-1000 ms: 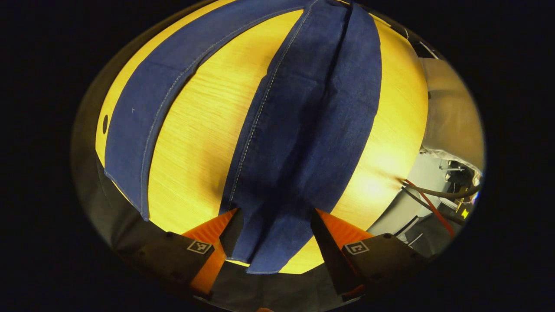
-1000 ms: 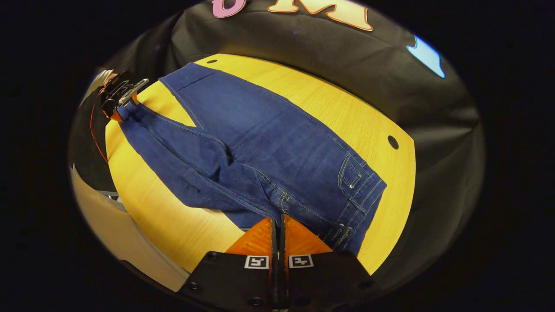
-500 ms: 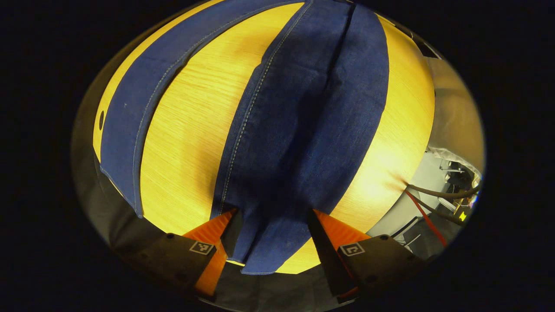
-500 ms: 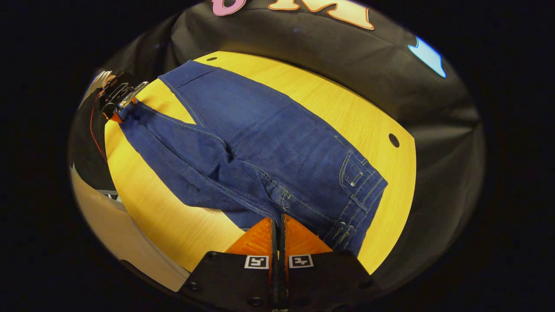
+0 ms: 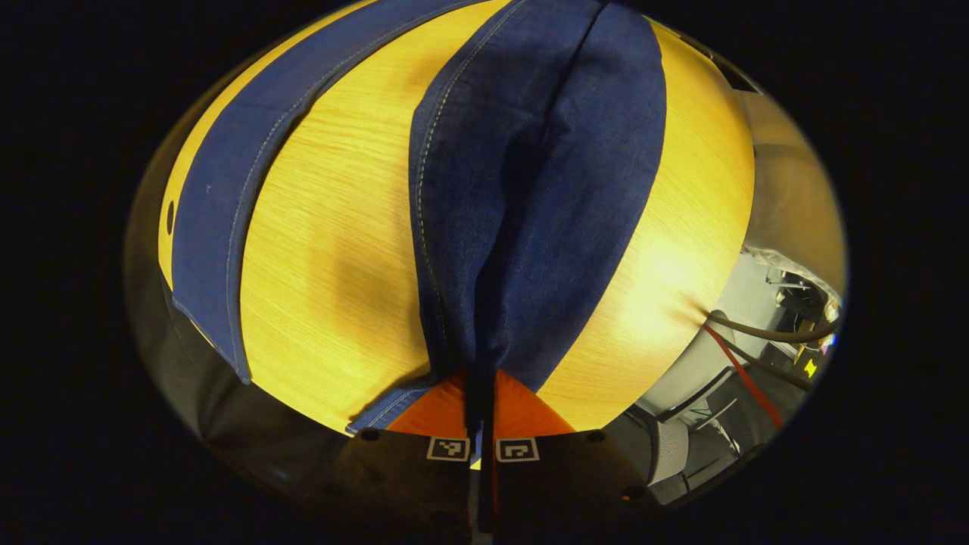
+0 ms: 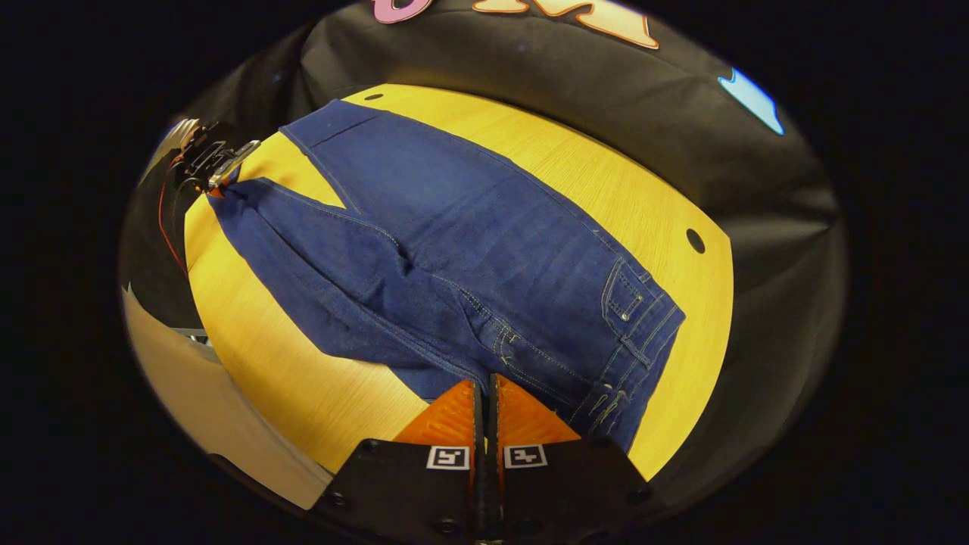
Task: Grasp the waist and the cuffs of the jeans and fold them to make the two legs overlap; first hold the waist and fold one-third of the jeans toward the cuffs, then hold the cuffs and fold the remaining one-third in the same direction to finish folding.
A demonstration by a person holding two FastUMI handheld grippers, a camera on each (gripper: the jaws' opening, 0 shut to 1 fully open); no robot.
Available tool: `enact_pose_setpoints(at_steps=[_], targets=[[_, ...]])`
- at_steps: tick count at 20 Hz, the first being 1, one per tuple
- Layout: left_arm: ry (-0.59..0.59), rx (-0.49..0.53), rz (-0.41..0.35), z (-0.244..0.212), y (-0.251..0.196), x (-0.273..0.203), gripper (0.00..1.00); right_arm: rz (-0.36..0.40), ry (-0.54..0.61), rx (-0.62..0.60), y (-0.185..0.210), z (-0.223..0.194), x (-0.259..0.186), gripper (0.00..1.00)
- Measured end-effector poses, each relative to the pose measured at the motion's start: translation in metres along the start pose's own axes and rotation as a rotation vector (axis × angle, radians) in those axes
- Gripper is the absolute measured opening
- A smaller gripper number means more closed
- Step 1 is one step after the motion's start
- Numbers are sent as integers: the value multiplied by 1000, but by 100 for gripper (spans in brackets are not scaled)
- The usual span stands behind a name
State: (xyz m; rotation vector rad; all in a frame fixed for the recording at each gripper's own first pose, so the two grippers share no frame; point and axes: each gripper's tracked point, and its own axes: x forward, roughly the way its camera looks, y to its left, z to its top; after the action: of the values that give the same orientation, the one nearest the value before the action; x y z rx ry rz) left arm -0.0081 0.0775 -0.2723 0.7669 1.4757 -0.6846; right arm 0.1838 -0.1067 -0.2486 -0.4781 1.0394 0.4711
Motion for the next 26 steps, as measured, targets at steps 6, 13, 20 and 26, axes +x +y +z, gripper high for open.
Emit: enact_pose_setpoints(at_steps=[6, 13, 20, 26], targets=[[-24, -41, 13, -2, 13, -19, 0, 8, -5, 10, 0, 0, -3, 2], [15, -11, 42, -1, 50, -75, 0, -10, -74, 76, -11, 21, -10, 2], [110, 23, 80, 33, 139, -113, 0, -64, -191, 182, -60, 88, -9, 2], [69, 58, 226, 98, 254, -97, 0, -127, -237, 284, -119, 135, 43, 0]])
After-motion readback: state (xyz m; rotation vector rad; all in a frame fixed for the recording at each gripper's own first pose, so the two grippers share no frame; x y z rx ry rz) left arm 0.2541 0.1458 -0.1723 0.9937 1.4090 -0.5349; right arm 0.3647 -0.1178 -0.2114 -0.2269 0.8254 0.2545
